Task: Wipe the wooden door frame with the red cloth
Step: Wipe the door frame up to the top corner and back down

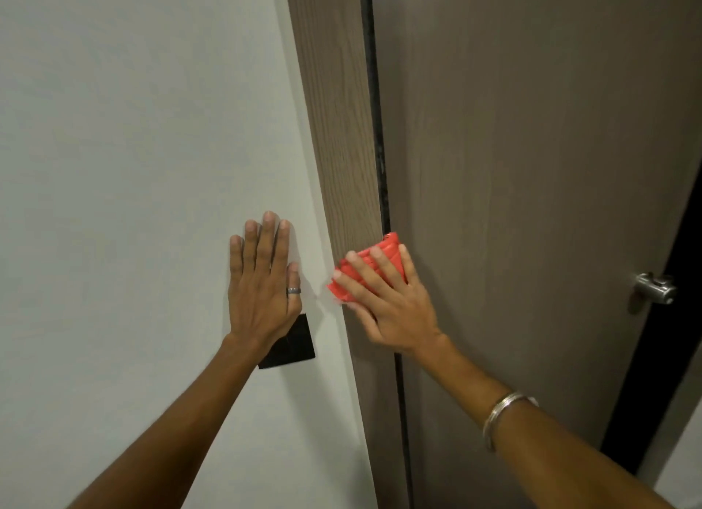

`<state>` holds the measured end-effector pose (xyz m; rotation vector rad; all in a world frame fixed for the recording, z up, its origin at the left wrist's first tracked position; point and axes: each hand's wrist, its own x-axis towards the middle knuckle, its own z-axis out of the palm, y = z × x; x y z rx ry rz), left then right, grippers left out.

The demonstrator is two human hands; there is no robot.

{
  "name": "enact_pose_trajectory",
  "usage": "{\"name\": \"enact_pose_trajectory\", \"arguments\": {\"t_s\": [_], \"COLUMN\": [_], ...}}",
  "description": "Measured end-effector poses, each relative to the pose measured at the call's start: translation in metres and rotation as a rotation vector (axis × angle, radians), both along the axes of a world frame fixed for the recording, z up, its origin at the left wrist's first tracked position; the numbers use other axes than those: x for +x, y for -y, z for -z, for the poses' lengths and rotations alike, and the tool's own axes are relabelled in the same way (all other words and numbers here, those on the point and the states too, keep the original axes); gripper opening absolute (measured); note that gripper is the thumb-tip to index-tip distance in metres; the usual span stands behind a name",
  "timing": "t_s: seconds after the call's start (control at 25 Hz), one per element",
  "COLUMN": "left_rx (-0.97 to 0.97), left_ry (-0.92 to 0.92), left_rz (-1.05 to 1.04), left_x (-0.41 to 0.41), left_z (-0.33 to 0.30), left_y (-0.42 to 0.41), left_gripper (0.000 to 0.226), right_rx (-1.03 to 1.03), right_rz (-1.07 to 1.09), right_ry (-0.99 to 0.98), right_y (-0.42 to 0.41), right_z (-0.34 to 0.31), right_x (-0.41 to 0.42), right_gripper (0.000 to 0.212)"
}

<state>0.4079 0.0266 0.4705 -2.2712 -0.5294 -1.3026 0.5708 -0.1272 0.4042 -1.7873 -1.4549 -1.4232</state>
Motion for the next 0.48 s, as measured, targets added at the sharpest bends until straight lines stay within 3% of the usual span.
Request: {"name": "enact_pose_trajectory", "arguments": {"t_s": [0.08,0.2,0.32,0.48], "left_rx": [-0.041,-0.054,-0.057,-0.158], "left_ry": [-0.012,-0.089,-0.189,-0.176], "left_rz": [-0.006,-0.039,-0.064,-0.051], "left_x": [-0.002,-0.011,-0.028,-0.045], "left_z": [-0.006,-0.009,-0.017,-0.001], "left_y": [0.006,0.010,0.011,0.023], "left_gripper": [0.071,0.070,0.070,0.068], "right_rx": [0.037,0.000,0.098,-0.120], "right_rz": [0.054,0.069,0.142,0.115], "right_ry": [-0.095,-0.067,-0.269,-0.381], "right_y": [-0.012,-0.024,-0.021,0.005], "right_z": [0.025,0.069,0.090,0.144], "right_x": [-0.020,-0.031,-0.041,-0.077], "right_gripper": [0.066,0.077,0.081,0.085]}}
